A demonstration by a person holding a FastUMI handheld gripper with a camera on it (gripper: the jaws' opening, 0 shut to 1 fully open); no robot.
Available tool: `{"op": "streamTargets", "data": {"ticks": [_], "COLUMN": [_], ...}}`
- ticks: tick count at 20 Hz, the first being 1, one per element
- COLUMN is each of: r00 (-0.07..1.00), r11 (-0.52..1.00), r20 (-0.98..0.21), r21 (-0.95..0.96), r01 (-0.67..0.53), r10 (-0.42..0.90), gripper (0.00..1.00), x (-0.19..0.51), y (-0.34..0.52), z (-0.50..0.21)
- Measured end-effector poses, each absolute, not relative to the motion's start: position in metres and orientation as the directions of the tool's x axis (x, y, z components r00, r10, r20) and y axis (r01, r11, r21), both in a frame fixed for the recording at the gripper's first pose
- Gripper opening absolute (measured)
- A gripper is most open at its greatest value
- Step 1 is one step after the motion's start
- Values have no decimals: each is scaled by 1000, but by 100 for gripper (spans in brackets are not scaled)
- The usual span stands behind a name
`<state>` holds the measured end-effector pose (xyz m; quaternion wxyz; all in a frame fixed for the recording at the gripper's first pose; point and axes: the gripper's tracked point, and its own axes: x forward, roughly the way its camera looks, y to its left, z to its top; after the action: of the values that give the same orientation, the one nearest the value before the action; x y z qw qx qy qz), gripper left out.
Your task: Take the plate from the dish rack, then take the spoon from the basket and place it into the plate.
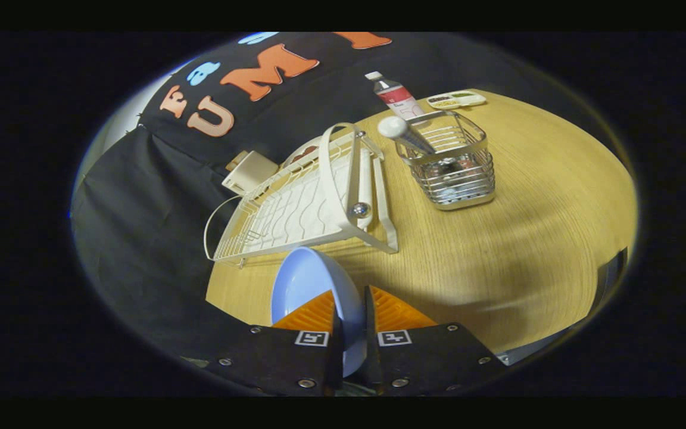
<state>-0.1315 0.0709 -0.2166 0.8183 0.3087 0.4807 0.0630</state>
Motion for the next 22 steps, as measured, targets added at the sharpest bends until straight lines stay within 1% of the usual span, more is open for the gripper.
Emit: {"op": "streamTargets", "data": {"ticks": [3, 5, 7, 10, 13, 14, 16, 17, 18, 19, 20, 22], "r00": [531, 539, 548, 556, 565, 577, 622, 650, 670, 691, 714, 767], "r11": [767, 770, 781, 840, 880, 889, 910, 925, 940, 952, 963, 978], "r20": [-744, -747, -754, -776, -779, -774, -753, -735, -722, -708, -690, -639], "r21": [593, 585, 566, 490, 439, 425, 385, 357, 324, 292, 256, 191], "r01": [245, 253, 264, 232, 182, 170, 152, 130, 111, 95, 85, 85], "r10": [406, 391, 361, 299, 272, 260, 214, 192, 170, 148, 121, 58], "gripper": [16, 16, 19, 24, 37, 47, 59, 63, 71, 74, 80, 83], "x": [-126, -123, -119, -118, -117, -116, -108, -104, -101, -98, -95, -84], "y": [71, 74, 72, 69, 70, 69, 62, 60, 57, 54, 49, 36], "z": [-230, -240, -245, -250, -248, -246, -240, -236, -232, -227, -221, -207]}}
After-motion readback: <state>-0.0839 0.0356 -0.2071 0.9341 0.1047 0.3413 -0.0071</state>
